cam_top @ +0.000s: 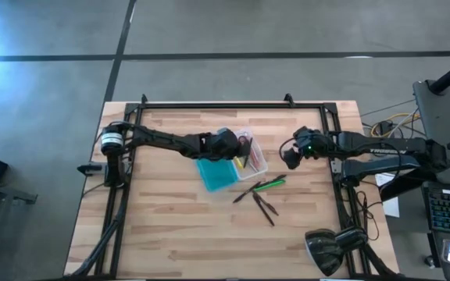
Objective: Pick & place school supplies into a supply box
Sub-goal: Put the black pen into the blue supply box
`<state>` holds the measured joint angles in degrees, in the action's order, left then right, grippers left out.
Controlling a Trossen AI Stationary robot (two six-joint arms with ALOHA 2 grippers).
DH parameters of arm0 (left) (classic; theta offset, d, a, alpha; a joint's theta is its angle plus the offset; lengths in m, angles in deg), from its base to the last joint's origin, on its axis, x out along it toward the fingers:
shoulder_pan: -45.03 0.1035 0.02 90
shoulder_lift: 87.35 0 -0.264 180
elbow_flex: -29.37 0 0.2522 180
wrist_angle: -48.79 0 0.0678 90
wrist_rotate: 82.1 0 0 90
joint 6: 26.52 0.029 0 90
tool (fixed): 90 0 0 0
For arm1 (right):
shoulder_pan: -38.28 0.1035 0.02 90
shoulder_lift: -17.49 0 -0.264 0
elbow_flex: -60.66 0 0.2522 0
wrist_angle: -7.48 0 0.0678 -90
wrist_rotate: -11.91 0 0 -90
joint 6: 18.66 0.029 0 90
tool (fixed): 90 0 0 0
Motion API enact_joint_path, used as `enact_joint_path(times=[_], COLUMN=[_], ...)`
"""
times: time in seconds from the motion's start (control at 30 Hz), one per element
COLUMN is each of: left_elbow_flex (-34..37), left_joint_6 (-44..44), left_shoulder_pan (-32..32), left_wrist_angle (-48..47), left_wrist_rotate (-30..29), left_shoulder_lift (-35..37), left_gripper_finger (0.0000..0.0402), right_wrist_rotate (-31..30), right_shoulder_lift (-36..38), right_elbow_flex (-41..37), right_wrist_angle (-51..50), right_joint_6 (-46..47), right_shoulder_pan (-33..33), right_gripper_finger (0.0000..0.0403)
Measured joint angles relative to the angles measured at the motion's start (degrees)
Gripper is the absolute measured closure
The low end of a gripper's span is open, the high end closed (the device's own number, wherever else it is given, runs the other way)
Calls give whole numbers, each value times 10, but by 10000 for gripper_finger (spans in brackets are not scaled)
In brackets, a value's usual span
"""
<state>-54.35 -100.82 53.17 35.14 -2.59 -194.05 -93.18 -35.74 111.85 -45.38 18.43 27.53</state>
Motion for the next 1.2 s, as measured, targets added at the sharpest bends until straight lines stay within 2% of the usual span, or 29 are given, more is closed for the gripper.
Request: enact_joint_path(times=[0.1, 0.2, 0.3, 0.37, 0.43, 0.6, 0.67, 0.8, 0.97, 1.2], left_elbow_flex=[0, -2, -2, -2, -7, -19, -22, -42, -106, -263], left_joint_6=[153, 276, 297, 297, 298, 298, 278, 236, 216, 249], left_shoulder_pan=[-10, -33, -66, -94, -128, -196, -200, -197, -192, -195], left_wrist_angle=[1, -19, -35, -59, -96, -216, -220, -217, -234, -386], left_wrist_rotate=[48, 133, 192, 204, 174, -2, -37, -47, -5, -3], left_shoulder_lift=[21, 43, 45, 46, 45, 36, 33, 16, -42, -157], left_gripper_finger=[318, 318, 318, 318, 318, 317, 317, 317, 316, 316], right_wrist_rotate=[61, 115, 122, 120, 121, 118, 112, 106, 106, 111], right_shoulder_lift=[0, 4, 1, -5, -12, -26, -31, -36, -35, -35], right_elbow_flex=[-1, -5, -12, -14, -16, -17, -17, -17, -17, -17], right_wrist_angle=[-14, -15, -19, -24, -27, -25, -25, -24, -26, -29], right_joint_6=[-85, -170, -215, -223, -207, -191, -191, -191, -191, -191], right_shoulder_pan=[7, 21, 30, 34, 34, 35, 35, 35, 35, 35], right_gripper_finger=[154, 154, 154, 154, 154, 154, 154, 154, 154, 154])
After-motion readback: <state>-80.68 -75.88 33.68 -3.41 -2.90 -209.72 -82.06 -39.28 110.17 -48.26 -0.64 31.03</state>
